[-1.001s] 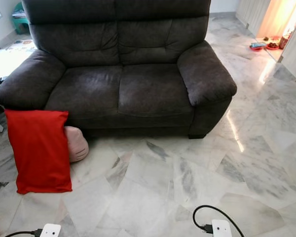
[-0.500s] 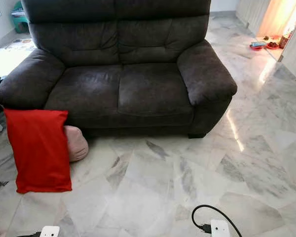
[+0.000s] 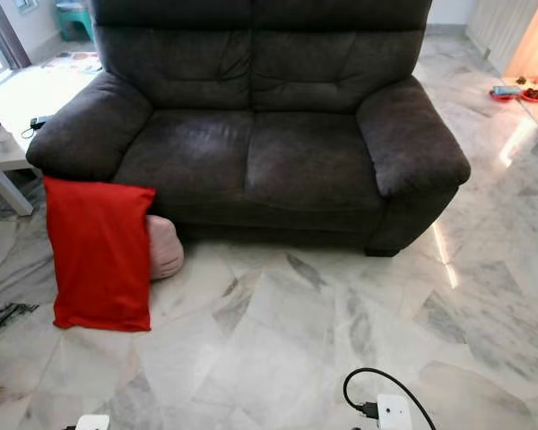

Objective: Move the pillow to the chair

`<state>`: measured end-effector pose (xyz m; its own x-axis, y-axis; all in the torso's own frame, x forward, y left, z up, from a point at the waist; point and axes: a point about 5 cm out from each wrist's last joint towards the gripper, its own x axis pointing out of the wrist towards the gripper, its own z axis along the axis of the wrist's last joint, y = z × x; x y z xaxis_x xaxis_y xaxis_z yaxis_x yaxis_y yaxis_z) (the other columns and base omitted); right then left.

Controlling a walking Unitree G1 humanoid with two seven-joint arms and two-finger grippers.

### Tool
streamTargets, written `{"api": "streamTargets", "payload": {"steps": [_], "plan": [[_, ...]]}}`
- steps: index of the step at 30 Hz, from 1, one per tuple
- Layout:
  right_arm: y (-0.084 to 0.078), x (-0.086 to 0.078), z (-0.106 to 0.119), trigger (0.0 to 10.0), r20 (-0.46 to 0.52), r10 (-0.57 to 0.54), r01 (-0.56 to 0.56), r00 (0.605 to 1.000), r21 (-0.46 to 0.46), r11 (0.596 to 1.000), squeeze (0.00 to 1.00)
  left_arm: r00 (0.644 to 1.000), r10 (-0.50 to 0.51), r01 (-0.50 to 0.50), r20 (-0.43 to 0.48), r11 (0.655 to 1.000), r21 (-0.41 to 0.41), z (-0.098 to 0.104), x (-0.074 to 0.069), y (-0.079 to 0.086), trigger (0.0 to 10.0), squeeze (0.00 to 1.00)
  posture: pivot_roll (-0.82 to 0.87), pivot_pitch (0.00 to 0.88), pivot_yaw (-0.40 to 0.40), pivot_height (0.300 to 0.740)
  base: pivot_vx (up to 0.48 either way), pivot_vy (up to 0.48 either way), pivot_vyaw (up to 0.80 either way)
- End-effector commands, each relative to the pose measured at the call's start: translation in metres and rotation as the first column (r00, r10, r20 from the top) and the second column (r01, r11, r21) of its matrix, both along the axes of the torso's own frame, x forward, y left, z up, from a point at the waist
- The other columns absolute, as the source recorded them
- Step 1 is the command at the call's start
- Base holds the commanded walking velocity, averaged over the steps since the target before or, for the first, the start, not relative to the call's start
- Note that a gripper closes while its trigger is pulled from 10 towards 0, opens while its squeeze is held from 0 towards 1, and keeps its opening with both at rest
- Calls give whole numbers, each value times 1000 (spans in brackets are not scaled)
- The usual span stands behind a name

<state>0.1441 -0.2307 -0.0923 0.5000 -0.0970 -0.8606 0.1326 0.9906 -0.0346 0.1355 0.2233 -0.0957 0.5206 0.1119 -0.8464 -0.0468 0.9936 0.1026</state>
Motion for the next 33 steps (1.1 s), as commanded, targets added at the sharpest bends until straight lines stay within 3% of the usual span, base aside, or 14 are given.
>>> {"api": "streamTargets", "payload": {"steps": [1,9,21,26,27,33], "plan": [[-1,-5,-2,10000,-14,4,-4,1000,-1,1000,0,1000,-1,1,-15,1000,0,-1,-2,0,10000,0,50,125,18,740,0,285,0],[-1,-3,-1,10000,-7,7,-8,1000,-6,1000,0,1000,-7,7,8,1000,-10,-1,6,-13,10000,0,53,124,17,740,0,311,0],[0,0,0,10000,10,-8,8,1000,1,1000,0,1000,-22,23,8,1000,-21,-2,6,-24,10000,0,50,104,18,740,0,312,0],[0,1,1,10000,16,-10,10,1000,3,1000,0,1000,-15,15,-3,1000,-14,-4,-6,-12,10000,0,52,100,19,740,0,312,0],[0,1,1,10000,18,-11,11,1000,6,1000,0,1000,-8,8,-10,1000,-7,-3,-12,-1,10000,0,53,102,17,740,0,315,0],[1,4,1,10000,26,-9,9,1000,15,1000,0,1000,14,-13,-27,1000,13,1,-26,29,10000,0,56,105,15,740,0,314,0]]}}
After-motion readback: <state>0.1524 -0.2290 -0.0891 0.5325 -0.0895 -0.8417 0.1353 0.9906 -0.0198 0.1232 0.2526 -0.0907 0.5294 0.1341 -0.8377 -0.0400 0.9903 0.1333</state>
